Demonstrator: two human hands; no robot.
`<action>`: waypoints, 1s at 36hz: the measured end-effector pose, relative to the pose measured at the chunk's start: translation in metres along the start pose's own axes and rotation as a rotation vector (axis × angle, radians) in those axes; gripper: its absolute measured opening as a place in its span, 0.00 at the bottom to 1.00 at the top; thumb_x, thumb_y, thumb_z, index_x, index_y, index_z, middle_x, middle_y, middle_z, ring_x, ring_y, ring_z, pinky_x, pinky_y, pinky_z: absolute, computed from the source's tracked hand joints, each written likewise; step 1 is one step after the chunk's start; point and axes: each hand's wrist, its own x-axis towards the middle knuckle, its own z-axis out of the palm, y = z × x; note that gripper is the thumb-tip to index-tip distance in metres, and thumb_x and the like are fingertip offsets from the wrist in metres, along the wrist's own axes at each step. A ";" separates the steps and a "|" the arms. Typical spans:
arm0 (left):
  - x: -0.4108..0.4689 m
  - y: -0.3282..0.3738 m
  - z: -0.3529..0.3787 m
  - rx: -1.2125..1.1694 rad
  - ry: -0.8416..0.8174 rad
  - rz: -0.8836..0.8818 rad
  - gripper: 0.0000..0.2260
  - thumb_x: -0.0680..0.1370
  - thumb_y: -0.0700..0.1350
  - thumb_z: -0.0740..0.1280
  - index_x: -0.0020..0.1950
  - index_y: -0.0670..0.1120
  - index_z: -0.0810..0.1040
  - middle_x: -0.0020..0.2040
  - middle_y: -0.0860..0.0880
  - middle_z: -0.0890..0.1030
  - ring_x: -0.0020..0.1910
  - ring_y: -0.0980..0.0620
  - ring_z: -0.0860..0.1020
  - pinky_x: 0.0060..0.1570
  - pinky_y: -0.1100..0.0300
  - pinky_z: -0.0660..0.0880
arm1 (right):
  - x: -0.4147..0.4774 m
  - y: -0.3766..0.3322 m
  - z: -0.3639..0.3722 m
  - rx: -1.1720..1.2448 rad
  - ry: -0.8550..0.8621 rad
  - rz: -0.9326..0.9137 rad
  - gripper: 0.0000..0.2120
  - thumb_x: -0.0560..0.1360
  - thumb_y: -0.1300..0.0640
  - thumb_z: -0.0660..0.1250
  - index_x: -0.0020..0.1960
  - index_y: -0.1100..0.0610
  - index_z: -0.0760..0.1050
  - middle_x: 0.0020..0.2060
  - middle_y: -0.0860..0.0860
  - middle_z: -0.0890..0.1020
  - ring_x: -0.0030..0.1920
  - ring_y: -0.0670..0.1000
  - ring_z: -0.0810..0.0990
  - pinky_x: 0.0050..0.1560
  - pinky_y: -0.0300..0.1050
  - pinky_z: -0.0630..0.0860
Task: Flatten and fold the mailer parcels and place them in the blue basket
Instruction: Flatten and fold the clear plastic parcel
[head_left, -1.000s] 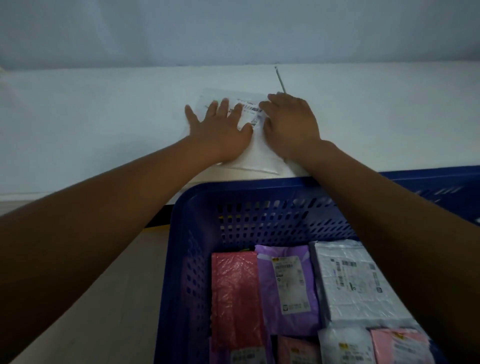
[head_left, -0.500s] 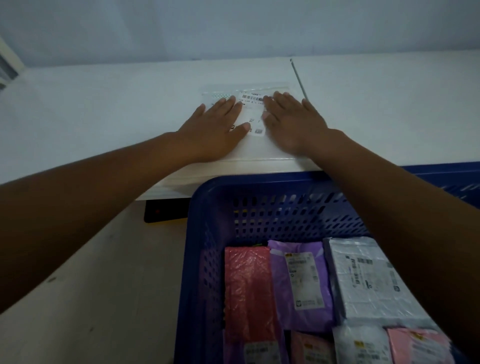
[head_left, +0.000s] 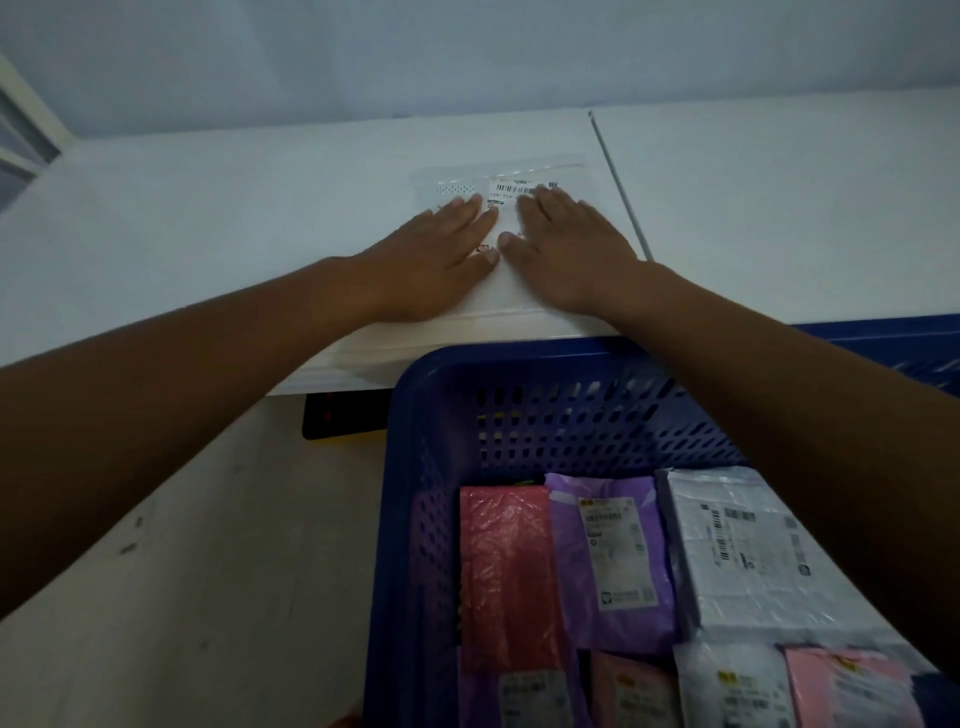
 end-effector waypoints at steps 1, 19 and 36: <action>-0.002 -0.002 -0.001 0.011 -0.004 0.019 0.28 0.84 0.60 0.45 0.82 0.50 0.46 0.82 0.50 0.43 0.80 0.54 0.42 0.75 0.58 0.40 | -0.001 0.002 -0.001 -0.002 -0.004 0.007 0.33 0.82 0.40 0.44 0.80 0.58 0.51 0.80 0.57 0.53 0.80 0.54 0.49 0.79 0.55 0.48; -0.017 0.007 0.005 0.000 0.087 -0.478 0.53 0.70 0.79 0.46 0.81 0.41 0.46 0.81 0.41 0.46 0.80 0.44 0.44 0.78 0.46 0.44 | -0.016 0.009 -0.006 -0.042 0.102 0.461 0.38 0.80 0.38 0.47 0.75 0.67 0.60 0.75 0.65 0.62 0.76 0.62 0.57 0.75 0.57 0.55; -0.015 0.001 0.000 -0.461 0.396 -0.450 0.14 0.80 0.56 0.60 0.44 0.46 0.70 0.41 0.52 0.72 0.45 0.47 0.72 0.53 0.49 0.70 | -0.018 -0.002 -0.023 0.287 0.171 0.489 0.16 0.77 0.49 0.55 0.59 0.55 0.74 0.62 0.56 0.74 0.66 0.60 0.68 0.66 0.53 0.62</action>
